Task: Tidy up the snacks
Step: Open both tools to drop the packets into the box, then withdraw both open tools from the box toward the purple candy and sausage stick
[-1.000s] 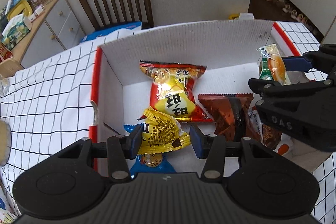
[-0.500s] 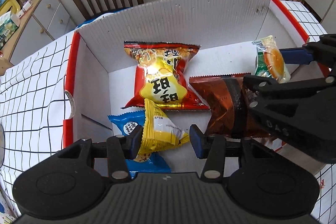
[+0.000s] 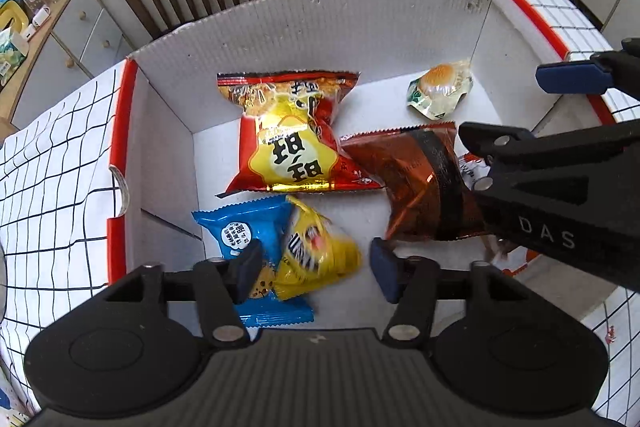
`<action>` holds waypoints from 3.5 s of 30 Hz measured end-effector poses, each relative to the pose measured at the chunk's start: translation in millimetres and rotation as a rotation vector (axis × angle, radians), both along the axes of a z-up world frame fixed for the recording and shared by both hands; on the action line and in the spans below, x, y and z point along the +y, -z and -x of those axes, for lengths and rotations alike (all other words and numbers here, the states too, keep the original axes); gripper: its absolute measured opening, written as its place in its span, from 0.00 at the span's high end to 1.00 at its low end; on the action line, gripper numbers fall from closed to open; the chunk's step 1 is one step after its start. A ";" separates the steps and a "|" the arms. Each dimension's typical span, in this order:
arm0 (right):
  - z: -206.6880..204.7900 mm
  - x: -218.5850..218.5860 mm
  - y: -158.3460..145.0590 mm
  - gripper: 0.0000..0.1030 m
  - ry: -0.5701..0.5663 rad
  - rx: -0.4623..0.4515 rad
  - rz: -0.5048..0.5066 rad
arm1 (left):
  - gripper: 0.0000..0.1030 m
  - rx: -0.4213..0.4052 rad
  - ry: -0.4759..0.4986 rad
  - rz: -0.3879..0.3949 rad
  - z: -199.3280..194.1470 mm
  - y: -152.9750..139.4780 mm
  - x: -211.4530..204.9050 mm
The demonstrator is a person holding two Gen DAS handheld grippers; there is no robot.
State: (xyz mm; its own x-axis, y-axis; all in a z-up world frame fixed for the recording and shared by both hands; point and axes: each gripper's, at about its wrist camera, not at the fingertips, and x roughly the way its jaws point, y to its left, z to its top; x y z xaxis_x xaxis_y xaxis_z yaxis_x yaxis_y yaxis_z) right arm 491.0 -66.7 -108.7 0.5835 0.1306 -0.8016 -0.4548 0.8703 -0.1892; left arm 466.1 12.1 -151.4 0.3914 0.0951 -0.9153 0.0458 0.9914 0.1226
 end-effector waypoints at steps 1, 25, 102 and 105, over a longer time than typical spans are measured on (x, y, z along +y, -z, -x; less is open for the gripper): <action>1.4 -1.2 -1.7 0.35 0.003 -0.002 -0.004 | 0.37 -0.010 -0.003 0.003 1.7 -2.7 -0.1; 66.3 -22.0 -73.0 0.20 0.060 -0.093 -0.115 | 0.36 -0.204 -0.001 0.067 72.8 -88.7 8.4; 325.0 -21.5 47.6 0.27 -0.223 0.125 -0.153 | 0.17 -0.029 -0.138 0.205 269.2 25.4 68.3; 325.0 -17.7 53.5 0.36 -0.261 0.146 -0.138 | 0.17 -0.032 -0.080 0.169 270.4 28.2 55.6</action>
